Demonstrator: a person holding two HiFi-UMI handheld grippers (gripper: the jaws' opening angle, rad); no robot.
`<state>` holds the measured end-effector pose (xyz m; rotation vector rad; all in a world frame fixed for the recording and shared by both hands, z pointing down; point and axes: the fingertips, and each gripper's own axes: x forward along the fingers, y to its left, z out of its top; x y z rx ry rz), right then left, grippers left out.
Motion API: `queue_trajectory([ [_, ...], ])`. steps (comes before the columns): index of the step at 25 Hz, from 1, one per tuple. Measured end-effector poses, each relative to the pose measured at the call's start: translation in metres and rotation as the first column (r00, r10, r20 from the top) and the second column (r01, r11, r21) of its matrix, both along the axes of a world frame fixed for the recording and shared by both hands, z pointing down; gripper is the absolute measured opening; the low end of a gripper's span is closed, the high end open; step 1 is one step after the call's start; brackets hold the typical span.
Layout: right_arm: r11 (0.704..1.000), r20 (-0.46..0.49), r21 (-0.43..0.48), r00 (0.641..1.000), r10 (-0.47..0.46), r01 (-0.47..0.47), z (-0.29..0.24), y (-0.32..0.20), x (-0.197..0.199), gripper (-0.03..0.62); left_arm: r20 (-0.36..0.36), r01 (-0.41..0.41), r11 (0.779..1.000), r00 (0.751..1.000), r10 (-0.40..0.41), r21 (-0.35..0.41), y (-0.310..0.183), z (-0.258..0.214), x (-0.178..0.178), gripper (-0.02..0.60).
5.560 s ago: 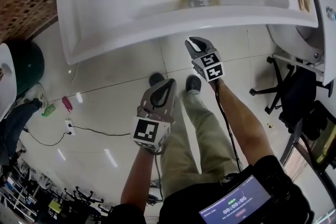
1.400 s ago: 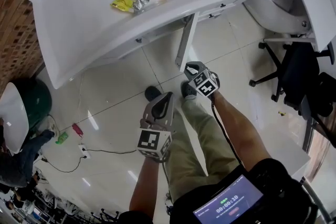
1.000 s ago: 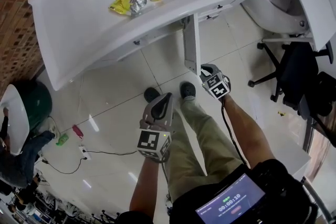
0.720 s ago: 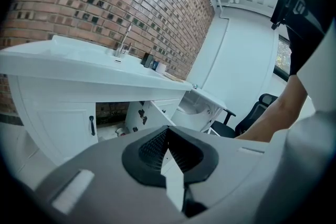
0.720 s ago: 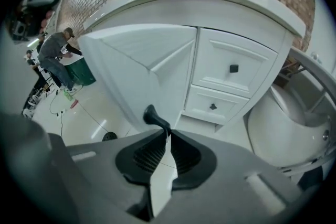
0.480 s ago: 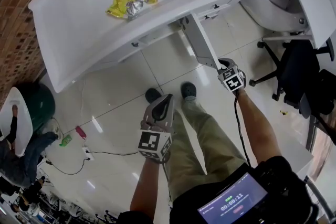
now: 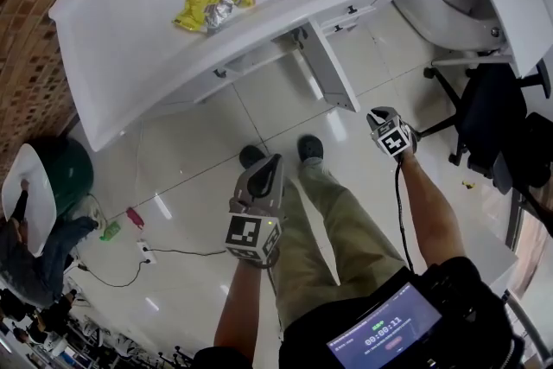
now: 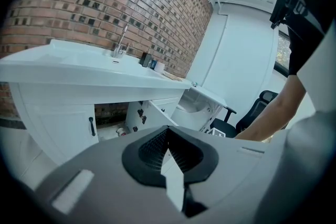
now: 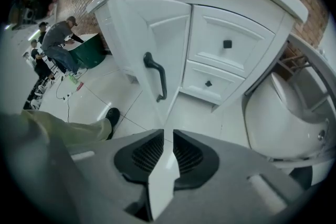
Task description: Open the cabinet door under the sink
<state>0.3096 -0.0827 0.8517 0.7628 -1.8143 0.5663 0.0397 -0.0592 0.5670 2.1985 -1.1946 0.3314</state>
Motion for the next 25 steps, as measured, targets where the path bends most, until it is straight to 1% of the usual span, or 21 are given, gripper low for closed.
queue_trajectory([
  [3, 0.998, 0.003, 0.003, 0.998, 0.061, -0.061, -0.009, 0.026, 0.020, 0.044, 0.003, -0.011, 1.000, 1.000, 0.011, 0.005, 0.005, -0.006, 0.006, 0.017],
  [5, 0.995, 0.016, 0.003, 0.994, 0.104, -0.104, -0.022, 0.044, 0.029, 0.044, 0.007, -0.015, 1.000, 1.000, 0.015, 0.009, 0.011, -0.018, 0.010, 0.017],
  [7, 0.991, 0.043, 0.019, 0.990, 0.135, -0.136, -0.042, 0.055, 0.031, 0.044, 0.009, -0.009, 1.000, 1.000, 0.009, 0.021, 0.016, -0.037, 0.011, 0.017],
  [9, 0.988, 0.076, 0.052, 0.987, 0.140, -0.144, -0.068, 0.057, 0.029, 0.044, 0.013, 0.002, 0.999, 1.000, -0.003, 0.036, 0.022, -0.060, 0.011, 0.017],
  [14, 0.978, 0.146, 0.162, 0.983, 0.110, -0.133, -0.147, 0.044, 0.019, 0.044, 0.010, 0.047, 0.998, 0.999, -0.047, 0.037, 0.052, -0.109, 0.008, 0.017],
  [17, 0.963, 0.208, 0.227, 0.973, 0.101, -0.148, -0.195, 0.042, 0.003, 0.044, 0.002, 0.062, 0.997, 0.998, -0.062, 0.039, 0.078, -0.128, 0.003, 0.017],
  [20, 0.941, 0.278, 0.306, 0.959, 0.054, -0.142, -0.252, 0.047, -0.015, 0.044, -0.004, 0.092, 0.994, 0.996, -0.092, 0.066, 0.108, -0.150, 0.001, 0.017],
  [22, 0.921, 0.343, 0.358, 0.939, 0.023, -0.153, -0.292, 0.058, -0.028, 0.044, -0.001, 0.117, 0.988, 0.993, -0.117, 0.097, 0.132, -0.163, 0.002, 0.017],
  [25, 0.899, 0.440, 0.400, 0.898, -0.020, -0.176, -0.342, 0.094, -0.060, 0.041, -0.002, 0.147, 0.981, 0.989, -0.148, 0.124, 0.176, -0.178, -0.003, 0.017],
])
